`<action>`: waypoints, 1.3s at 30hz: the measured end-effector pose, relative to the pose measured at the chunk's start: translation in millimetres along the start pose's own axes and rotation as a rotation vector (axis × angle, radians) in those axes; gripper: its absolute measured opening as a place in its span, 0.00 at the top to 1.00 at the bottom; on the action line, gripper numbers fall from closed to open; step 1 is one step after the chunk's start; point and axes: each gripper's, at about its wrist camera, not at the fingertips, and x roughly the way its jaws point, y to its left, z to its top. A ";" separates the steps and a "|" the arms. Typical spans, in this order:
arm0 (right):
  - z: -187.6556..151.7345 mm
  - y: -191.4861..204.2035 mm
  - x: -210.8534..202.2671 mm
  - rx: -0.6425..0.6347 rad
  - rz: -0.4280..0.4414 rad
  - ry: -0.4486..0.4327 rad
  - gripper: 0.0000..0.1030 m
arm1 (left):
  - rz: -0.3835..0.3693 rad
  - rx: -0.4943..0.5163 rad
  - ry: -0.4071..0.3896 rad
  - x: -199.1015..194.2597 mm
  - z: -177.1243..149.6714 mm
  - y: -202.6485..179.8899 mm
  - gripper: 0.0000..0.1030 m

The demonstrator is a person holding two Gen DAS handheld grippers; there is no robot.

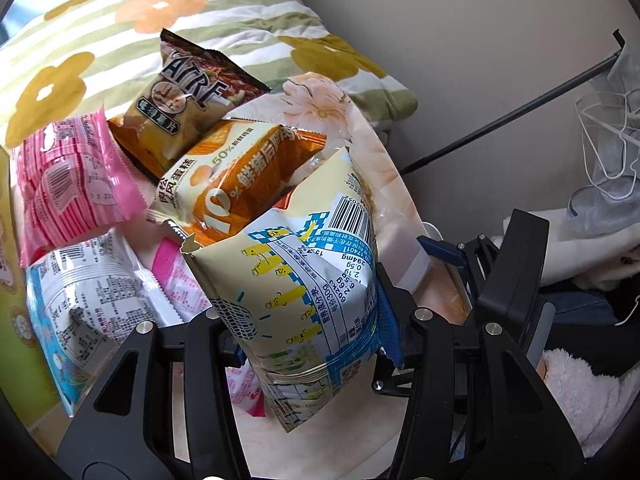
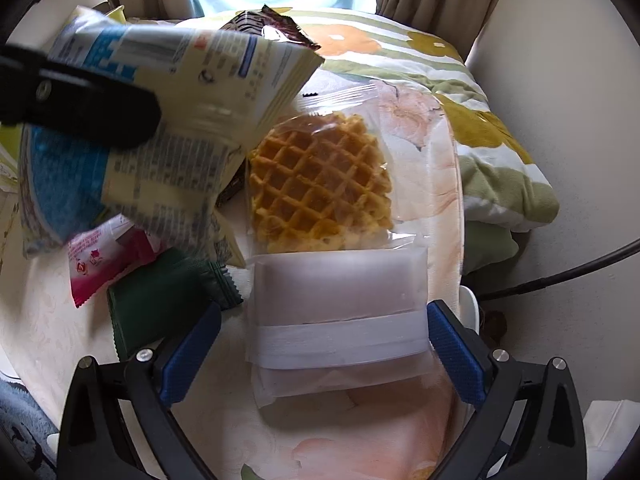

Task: Organize snacks
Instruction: 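Grasp the blue-white bag with the left tool while the right tool grasps the white pack, then carry both items over the box and open both tools to drop them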

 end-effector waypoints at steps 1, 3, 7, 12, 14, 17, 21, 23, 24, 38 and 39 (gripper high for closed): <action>1.2 -0.8 3.4 -0.001 -0.005 0.014 0.02 | 0.001 -0.002 0.000 0.5 -0.1 0.0 0.56; 3.8 -1.8 7.5 0.008 0.011 0.021 0.02 | 0.001 -0.006 -0.002 0.3 0.2 0.1 0.56; 6.6 -3.8 9.6 0.007 0.007 0.027 0.10 | 0.001 -0.015 -0.006 -0.6 -0.6 1.3 0.56; 4.1 -8.5 4.2 -0.001 0.004 0.014 0.29 | 0.003 -0.028 -0.014 -3.2 -3.9 2.5 0.56; 4.1 -5.7 3.2 -0.016 -0.012 0.006 0.31 | 0.004 -0.038 -0.020 -5.0 -5.7 2.3 0.56; 3.0 -7.2 -2.8 0.014 0.024 -0.002 0.32 | 0.010 -0.046 -0.037 -11.7 -9.0 0.7 0.56; 1.6 -7.4 -18.2 0.027 0.029 -0.020 0.33 | 0.021 -0.055 -0.065 -21.4 -12.7 -4.1 0.56; 1.0 -7.5 -28.9 0.031 0.032 -0.035 0.33 | 0.024 -0.064 -0.086 -28.5 -15.4 -7.2 0.56; 1.4 -7.4 -35.5 0.031 0.034 -0.044 0.33 | 0.024 -0.067 -0.097 -32.4 -16.6 -9.3 0.56; 65.5 15.6 -140.4 -0.095 0.106 -0.289 0.33 | 0.126 -0.219 -0.440 -165.1 -45.4 7.1 0.56; 73.5 21.9 -146.4 -0.112 0.112 -0.308 0.33 | 0.136 -0.233 -0.465 -176.4 -47.8 13.1 0.56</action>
